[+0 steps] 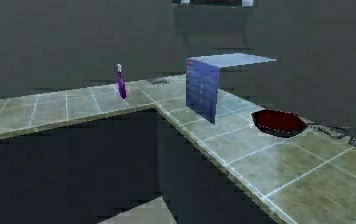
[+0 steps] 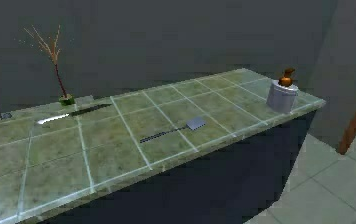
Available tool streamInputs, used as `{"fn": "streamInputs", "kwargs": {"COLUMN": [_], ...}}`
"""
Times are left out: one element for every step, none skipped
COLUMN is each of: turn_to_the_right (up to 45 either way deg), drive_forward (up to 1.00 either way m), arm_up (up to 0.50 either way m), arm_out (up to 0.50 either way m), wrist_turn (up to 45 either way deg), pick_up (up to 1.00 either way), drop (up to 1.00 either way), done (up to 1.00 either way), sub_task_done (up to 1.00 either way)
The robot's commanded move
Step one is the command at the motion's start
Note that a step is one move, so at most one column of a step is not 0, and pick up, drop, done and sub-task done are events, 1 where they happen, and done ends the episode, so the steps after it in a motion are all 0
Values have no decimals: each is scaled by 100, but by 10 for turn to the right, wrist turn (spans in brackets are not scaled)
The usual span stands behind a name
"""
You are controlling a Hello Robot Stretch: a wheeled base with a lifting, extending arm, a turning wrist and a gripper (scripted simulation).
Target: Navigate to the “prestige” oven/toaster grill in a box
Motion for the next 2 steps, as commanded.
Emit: {"fn": "streamInputs", "kwargs": {"turn_to_the_right": [120,0], "drive_forward": [0,0], "arm_up": [0,0], "arm_out": [0,0], "wrist_turn": [0,0], "pick_up": [0,0], "drop": [0,0], "done": [0,100], "sub_task_done": [0,0]}}
